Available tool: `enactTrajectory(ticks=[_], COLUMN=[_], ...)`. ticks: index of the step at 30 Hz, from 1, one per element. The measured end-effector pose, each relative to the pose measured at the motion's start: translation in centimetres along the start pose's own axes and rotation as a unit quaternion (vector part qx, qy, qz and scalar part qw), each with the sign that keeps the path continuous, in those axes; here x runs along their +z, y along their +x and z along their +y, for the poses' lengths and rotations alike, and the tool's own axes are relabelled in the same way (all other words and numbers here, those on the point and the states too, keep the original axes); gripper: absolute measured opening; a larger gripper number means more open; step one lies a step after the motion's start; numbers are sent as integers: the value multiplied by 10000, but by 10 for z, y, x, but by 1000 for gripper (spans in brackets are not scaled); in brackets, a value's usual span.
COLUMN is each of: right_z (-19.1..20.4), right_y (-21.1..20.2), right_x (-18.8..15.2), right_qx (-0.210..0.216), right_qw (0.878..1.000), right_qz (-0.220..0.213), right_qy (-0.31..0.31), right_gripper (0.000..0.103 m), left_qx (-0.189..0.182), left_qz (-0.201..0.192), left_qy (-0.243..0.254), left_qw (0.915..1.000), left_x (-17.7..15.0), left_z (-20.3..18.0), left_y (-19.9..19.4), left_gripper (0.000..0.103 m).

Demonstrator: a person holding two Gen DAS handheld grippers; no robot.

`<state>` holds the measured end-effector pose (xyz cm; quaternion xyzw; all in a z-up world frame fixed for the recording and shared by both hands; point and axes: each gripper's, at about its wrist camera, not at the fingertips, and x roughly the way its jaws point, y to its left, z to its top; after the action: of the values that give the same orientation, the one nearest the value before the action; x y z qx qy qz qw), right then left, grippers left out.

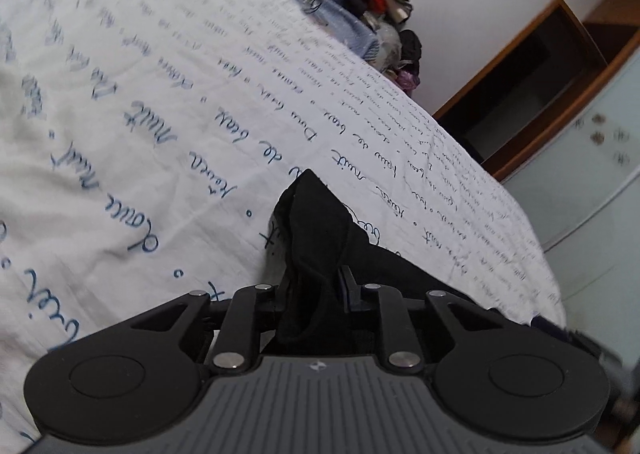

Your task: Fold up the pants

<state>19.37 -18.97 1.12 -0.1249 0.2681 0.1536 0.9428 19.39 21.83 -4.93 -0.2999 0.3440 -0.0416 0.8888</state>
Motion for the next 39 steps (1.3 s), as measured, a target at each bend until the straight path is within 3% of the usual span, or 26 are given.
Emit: enactTrajectory(ticks=[4, 8, 9, 10, 12, 18, 20, 21, 22, 24, 26, 28, 30, 32, 35, 37, 39], right_z=[-71, -93, -93, -90, -86, -75, -62, -57, -58, -67, -70, -63, -49, -29, 8, 27, 36], right_y=[40, 68, 74, 82, 87, 91, 107, 109, 106, 89, 58, 24, -5, -30, -63, -82, -96], right_x=[-7, -17, -17, -16, -15, -6, -11, -13, -12, -8, -6, -9, -21, -39, -69, -88, -102], right_qx=[529, 1476, 1629, 1647, 1547, 954, 759, 644, 533, 382, 189, -31, -84, -30, -189, -251, -474], right_qw=[9917, 9703, 9649, 9634, 9672, 9814, 9854, 9889, 9897, 9878, 9904, 9951, 9979, 9997, 9985, 9963, 9951], right_qz=[687, 801, 842, 915, 1021, 704, 921, 835, 805, 588, 235, 28, -51, -20, -107, -175, -123], right_qy=[954, 1742, 1880, 1908, 1734, 1509, 1211, 1049, 1059, 1391, 1350, 987, 644, 243, -508, -803, -857], right_gripper=[46, 46, 38, 14, 8, 4, 5, 4, 10, 26, 26, 37, 40, 40, 40, 40, 40], left_qx=[217, 395, 444, 494, 545, 855, 876, 911, 1018, 1684, 1996, 1602, 1028, 513, 9, -204, -191], left_qz=[-196, -402, -462, -517, -602, -536, -541, -540, -585, -962, -1206, -1122, -801, -385, 55, 224, 276], left_qy=[426, 730, 838, 952, 1069, 1083, 1159, 1198, 1226, 1315, 1346, 1365, 1477, 1826, 2443, 2925, 3367], left_qw=[9987, 9957, 9944, 9929, 9909, 9890, 9879, 9871, 9855, 9722, 9631, 9712, 9804, 9811, 9697, 9558, 9410], left_x=[-2, -5, -6, -8, -11, -13, -13, -10, -7, -1, 6, 12, 9, -4, -39, -65, -90], left_z=[-10, -18, -21, -24, -27, -23, -25, -26, -26, -28, -30, -37, -53, -75, -111, -132, -149], left_y=[1, -3, -4, -6, -8, 2, -4, -9, -16, -31, -46, -56, -56, -48, -34, -26, -20], left_gripper=[20, 20, 20, 20, 20, 20, 24, 29, 30, 37, 49, 54, 54, 54, 54, 54, 54])
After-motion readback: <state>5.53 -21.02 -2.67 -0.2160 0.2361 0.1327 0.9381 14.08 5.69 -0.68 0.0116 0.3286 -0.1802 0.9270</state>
